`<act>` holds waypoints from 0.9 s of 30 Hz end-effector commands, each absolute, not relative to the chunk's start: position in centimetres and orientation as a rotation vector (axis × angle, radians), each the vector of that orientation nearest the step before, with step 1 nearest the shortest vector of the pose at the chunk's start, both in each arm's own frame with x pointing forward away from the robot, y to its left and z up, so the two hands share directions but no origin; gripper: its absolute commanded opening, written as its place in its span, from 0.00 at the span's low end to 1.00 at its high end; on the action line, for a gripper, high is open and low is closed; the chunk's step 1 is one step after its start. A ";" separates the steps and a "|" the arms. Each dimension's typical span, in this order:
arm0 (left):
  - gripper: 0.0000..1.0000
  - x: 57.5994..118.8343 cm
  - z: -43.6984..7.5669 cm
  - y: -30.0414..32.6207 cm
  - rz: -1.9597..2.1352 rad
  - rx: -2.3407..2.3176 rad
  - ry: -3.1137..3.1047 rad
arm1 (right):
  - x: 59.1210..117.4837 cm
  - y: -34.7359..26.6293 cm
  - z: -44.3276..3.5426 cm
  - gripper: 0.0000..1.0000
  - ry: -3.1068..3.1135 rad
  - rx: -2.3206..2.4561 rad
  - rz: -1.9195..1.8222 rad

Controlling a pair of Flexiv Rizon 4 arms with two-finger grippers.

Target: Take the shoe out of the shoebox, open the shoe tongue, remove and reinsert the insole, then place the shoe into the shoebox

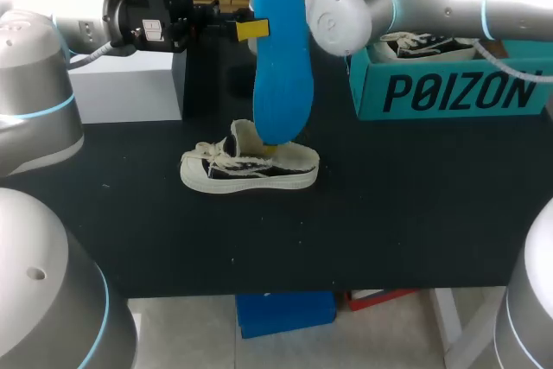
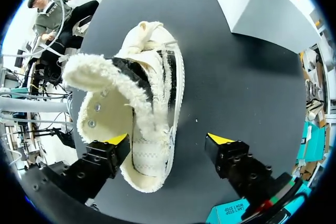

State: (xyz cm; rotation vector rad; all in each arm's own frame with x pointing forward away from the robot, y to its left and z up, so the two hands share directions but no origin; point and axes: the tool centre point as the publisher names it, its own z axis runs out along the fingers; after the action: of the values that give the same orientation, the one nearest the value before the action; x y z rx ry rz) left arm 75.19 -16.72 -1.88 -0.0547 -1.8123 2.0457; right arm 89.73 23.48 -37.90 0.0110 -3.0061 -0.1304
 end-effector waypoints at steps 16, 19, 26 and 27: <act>0.00 75.0 -1.9 -16.8 2.049 -0.051 -1.815 | 89.9 24.1 -40.1 0.00 -2.987 -0.003 -0.153; 0.00 75.0 -1.9 -16.8 2.049 -0.051 -1.815 | 89.9 24.1 -40.1 0.00 -2.987 -0.003 -0.153; 0.00 75.0 -1.9 -16.8 2.049 -0.051 -1.815 | 89.9 24.1 -40.1 0.00 -2.987 -0.003 -0.153; 0.00 75.0 -1.9 -16.8 2.049 -0.051 -1.815 | 89.9 24.1 -40.1 0.00 -2.987 -0.003 -0.153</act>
State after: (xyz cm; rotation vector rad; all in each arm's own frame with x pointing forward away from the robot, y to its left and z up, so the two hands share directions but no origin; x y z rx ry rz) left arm 75.19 -16.72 -1.88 -0.0547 -1.8123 2.0457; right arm 89.79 23.98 -39.97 -0.0025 -2.9876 -0.1543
